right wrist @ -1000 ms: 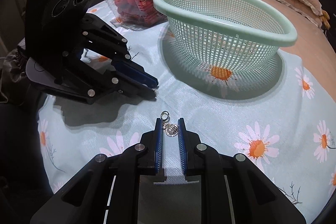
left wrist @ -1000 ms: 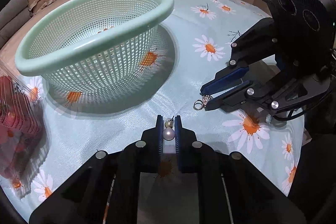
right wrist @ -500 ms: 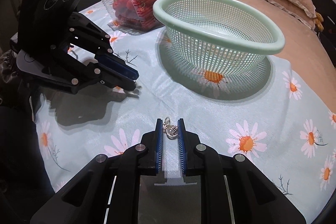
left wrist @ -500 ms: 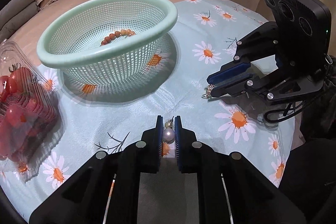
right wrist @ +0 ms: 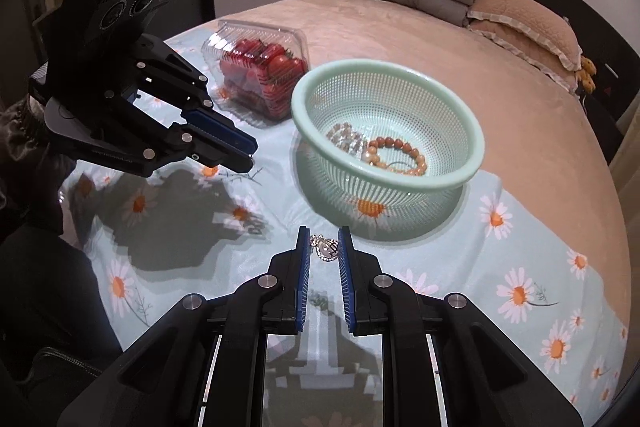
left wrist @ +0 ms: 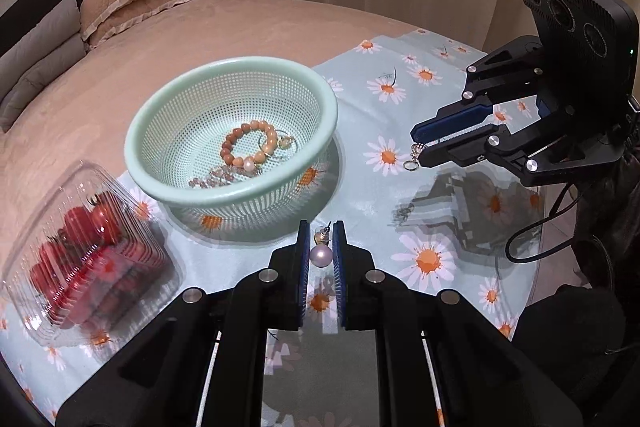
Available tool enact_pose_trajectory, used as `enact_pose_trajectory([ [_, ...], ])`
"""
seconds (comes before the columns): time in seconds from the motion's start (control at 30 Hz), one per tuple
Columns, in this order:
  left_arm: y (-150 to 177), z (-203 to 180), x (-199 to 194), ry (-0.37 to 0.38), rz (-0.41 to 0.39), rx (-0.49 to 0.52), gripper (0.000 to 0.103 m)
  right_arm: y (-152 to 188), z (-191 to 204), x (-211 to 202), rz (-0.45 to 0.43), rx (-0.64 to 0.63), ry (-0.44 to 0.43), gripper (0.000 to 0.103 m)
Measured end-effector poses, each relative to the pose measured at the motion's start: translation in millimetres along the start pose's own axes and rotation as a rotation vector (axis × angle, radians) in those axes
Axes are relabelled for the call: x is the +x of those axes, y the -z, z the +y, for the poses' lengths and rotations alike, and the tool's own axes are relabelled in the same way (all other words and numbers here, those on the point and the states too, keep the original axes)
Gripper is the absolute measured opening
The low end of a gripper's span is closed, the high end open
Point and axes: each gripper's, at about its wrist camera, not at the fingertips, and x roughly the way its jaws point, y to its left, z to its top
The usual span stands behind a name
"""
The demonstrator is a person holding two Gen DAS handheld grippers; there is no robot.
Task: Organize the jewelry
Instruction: 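Carry both earrings with both tools over the green basket, then open both tools to drop the earrings into the basket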
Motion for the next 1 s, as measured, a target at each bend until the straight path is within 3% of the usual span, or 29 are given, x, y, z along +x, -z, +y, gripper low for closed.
enact_pose_trajectory([
  [0.37, -36, 30, -18, -0.053, -0.028, 0.016, 0.012, -47, -20, -25, -0.087, -0.027, 0.071, 0.013],
  [0.57, -49, 53, 7, -0.064, -0.001, 0.008, 0.012, -62, -42, 2, -0.091, -0.026, 0.057, 0.013],
  [1.0, -49, 68, 66, -0.055, 0.085, -0.017, 0.012, -60, -71, 74, -0.037, 0.004, 0.015, 0.014],
])
